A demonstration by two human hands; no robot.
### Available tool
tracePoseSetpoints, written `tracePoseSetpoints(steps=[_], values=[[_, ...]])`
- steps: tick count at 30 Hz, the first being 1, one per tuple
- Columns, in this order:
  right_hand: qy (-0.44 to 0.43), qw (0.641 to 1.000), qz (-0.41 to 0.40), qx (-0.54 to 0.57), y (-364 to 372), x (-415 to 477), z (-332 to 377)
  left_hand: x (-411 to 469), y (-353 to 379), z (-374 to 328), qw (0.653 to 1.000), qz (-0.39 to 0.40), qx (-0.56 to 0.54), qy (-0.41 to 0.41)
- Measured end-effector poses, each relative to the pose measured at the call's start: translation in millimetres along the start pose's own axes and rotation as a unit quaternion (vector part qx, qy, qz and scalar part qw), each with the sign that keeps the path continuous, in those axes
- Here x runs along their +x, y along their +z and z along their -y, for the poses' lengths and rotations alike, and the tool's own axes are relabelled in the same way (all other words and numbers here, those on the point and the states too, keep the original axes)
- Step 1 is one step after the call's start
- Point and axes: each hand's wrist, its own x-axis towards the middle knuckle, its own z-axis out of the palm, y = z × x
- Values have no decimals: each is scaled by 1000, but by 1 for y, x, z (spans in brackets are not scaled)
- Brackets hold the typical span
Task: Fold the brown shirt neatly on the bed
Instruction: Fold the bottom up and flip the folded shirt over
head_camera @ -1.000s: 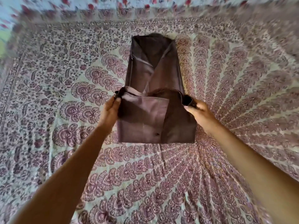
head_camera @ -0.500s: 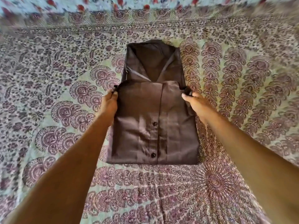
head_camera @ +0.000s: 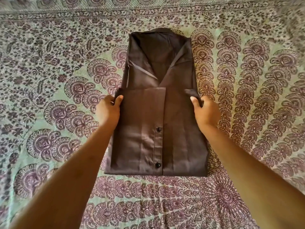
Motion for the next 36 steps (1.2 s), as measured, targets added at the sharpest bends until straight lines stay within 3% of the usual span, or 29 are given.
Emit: tracePoseSetpoints(steps=[2,4,7,9,11,14,18,21,25,29,33,36], values=[[-3,998,-61,-21,-1,-5,3,-4,-1,-1,999,-40,23,11],[-86,990,-107,-19,-4,-14,11,-16,1,-7,994,-78,59,58],[-264,964,-2,-37,6,-33,20,-48,19,-26,970,-16,67,232],[-277,955,57,-88,15,-38,15,-65,37,-35,936,80,120,320],[-245,959,77,-122,25,-35,10,-60,48,-27,917,107,176,342],[-230,961,75,-137,32,-32,6,-42,46,-10,916,82,211,331],[-220,959,114,-137,30,-31,8,-16,25,13,956,83,207,193],[-202,959,154,-127,18,-29,14,-11,8,14,966,92,211,117],[-212,967,98,-101,-9,-76,21,-79,8,-11,962,69,172,201],[-193,968,114,-111,-18,-155,-8,-161,29,3,945,106,175,255],[-187,959,148,-155,-11,-162,-44,-152,26,44,930,117,219,273],[-185,954,160,-172,-13,-161,-42,-131,8,69,936,121,228,239]])
